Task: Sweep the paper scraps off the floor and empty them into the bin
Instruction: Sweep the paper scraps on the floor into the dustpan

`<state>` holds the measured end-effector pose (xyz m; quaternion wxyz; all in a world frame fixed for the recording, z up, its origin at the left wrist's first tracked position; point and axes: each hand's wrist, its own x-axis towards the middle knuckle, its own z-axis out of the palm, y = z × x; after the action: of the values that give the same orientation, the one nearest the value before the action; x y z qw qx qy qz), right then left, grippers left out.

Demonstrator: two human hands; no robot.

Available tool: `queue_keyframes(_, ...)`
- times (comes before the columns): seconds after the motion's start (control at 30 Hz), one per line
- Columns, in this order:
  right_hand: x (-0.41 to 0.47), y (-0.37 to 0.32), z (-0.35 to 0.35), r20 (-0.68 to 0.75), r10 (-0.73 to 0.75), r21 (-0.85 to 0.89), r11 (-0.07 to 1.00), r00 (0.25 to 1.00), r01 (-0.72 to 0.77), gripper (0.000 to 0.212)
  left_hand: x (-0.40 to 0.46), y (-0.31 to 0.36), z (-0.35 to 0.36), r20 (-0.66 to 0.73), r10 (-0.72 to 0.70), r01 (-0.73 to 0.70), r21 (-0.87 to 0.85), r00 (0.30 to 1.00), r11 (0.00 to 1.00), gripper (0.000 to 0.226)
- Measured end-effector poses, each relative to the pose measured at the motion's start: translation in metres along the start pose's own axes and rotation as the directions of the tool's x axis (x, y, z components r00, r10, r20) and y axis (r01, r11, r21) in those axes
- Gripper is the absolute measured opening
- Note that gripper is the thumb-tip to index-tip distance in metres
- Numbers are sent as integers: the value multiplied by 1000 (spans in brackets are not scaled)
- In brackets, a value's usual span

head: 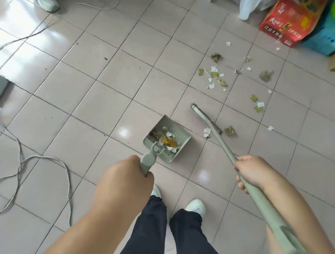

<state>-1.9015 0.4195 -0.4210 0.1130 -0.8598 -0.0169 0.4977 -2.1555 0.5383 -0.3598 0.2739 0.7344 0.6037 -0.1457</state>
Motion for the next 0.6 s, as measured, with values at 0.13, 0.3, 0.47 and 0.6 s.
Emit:
queue_keyframes(0.13, 22, 26, -12, -60, 23, -7, 1000, 998, -23, 14, 8, 26, 14, 22, 65, -66, 61, 998, 996, 15)
queue_keyframes(0.3, 36, 35, 4, -12, 48, -68, 996, 999, -49, 14, 11, 53, 33, 41, 158, -161, 123, 987, 979, 16)
queue_keyframes(0.47, 16, 42, 19, 105, 16, -99, 995, 994, -6, 16, 14, 74, 41, 67, 189, -196, 114, 980, 974, 16)
queue_keyframes(0.6, -6, 50, -10, 167, 35, 24, 999, 985, -40, 9, 18, 82, 41, 77, 180, -186, 74, 981, 980, 12)
